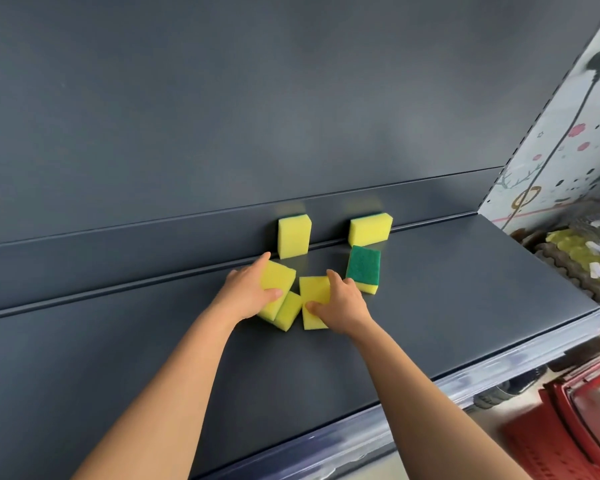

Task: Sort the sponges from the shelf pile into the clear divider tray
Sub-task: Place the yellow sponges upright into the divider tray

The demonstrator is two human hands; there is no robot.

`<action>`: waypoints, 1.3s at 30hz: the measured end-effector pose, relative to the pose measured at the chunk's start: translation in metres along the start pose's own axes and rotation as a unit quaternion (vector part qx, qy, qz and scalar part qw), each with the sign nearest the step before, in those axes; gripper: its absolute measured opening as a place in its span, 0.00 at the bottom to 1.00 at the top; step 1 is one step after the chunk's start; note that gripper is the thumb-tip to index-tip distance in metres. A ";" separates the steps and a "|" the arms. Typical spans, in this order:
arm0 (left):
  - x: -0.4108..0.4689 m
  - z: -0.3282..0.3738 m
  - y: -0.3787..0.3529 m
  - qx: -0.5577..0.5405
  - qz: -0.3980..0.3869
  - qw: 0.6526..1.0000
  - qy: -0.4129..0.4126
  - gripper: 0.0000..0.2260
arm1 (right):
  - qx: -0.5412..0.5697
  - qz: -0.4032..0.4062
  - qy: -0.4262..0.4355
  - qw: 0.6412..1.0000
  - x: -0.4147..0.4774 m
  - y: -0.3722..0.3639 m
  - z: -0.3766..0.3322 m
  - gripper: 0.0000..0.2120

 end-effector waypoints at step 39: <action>-0.246 -0.158 0.072 -0.418 0.338 0.832 0.136 0.09 | 0.318 0.033 0.323 0.891 -0.126 -0.060 -0.179 0.07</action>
Point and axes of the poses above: each hand's wrist, its own x-axis towards the middle knuckle, its own y-axis out of the back of the hand, z = x × y, the point moved 6 cm from there along x, towards the middle knuckle, and after that the axes turned 2 degrees about z, right-handed, at the moved point
